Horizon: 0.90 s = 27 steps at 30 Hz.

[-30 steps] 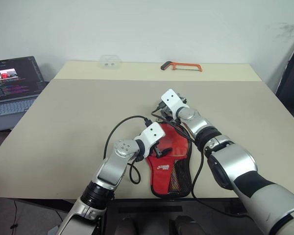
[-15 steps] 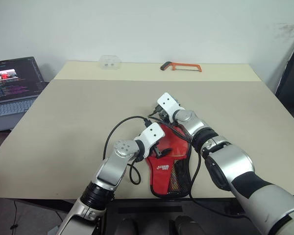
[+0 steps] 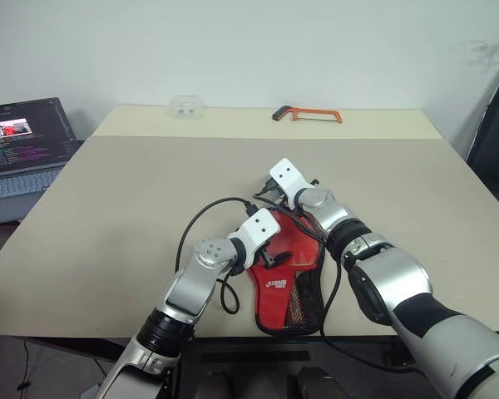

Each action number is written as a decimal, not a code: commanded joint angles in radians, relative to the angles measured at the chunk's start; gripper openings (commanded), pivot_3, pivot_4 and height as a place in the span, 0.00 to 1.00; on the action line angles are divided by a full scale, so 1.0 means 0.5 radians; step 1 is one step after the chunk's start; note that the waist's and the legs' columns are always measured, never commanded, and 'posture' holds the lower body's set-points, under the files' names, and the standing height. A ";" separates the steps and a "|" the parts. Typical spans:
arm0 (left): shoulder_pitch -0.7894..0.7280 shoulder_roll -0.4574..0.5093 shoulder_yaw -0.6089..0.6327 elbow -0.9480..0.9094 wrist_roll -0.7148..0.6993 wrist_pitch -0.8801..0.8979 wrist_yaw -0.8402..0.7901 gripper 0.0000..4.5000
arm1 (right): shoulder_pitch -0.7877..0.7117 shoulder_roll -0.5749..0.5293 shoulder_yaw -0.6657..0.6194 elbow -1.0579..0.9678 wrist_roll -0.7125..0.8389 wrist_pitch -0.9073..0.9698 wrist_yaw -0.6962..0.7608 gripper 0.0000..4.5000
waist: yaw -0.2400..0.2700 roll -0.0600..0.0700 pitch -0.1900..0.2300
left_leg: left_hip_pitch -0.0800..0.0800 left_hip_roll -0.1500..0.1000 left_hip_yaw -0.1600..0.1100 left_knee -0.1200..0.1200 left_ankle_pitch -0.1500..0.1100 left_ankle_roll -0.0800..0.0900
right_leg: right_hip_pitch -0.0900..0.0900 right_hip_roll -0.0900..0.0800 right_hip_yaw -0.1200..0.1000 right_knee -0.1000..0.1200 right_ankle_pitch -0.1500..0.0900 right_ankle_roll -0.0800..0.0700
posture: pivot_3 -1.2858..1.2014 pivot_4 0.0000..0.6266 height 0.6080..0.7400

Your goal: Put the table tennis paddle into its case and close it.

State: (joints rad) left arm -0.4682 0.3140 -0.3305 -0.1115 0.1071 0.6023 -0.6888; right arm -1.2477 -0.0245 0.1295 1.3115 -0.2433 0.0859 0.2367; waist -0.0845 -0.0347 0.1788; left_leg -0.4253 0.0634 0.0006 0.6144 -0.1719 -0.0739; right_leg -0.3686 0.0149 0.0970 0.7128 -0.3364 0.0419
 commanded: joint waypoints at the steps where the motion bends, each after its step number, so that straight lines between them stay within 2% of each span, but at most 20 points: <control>1: 0.048 0.026 -0.109 0.084 0.025 0.056 -0.018 1.00 | 0.008 -0.005 -0.029 -0.006 0.024 0.019 0.009 0.00 | 0.000 0.000 0.000 | 0.000 0.000 0.000 0.000 0.000 0.000 | 0.000 0.000 0.000 0.000 0.000 0.000 | 0.52 0.24 1.00; 11: 0.022 0.020 -0.116 0.133 0.014 0.028 -0.019 1.00 | -0.062 -0.174 -0.042 -0.167 0.038 -0.021 0.159 0.00 | 0.004 0.000 0.000 | 0.000 -0.001 0.000 -0.002 0.000 0.000 | 0.000 0.000 0.000 -0.002 0.000 0.000 | 0.52 0.24 1.00; 27: -0.018 0.019 -0.148 0.197 -0.004 -0.025 -0.038 1.00 | -0.024 -0.517 -0.014 -0.240 -0.005 -0.044 0.187 0.00 | 0.025 0.001 0.001 | -0.003 -0.003 0.001 -0.005 0.000 0.000 | -0.001 -0.003 0.000 -0.009 0.000 0.000 | 0.52 0.24 1.00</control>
State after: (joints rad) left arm -0.5059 0.3115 -0.3582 -0.0651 0.0861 0.5692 -0.6997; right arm -1.2406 -0.2252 0.1290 1.2549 -0.2375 0.0814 0.3442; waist -0.0719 -0.0343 0.1791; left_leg -0.4268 0.0621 0.0012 0.6120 -0.1719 -0.0739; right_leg -0.3690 0.0134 0.0968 0.7082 -0.3364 0.0419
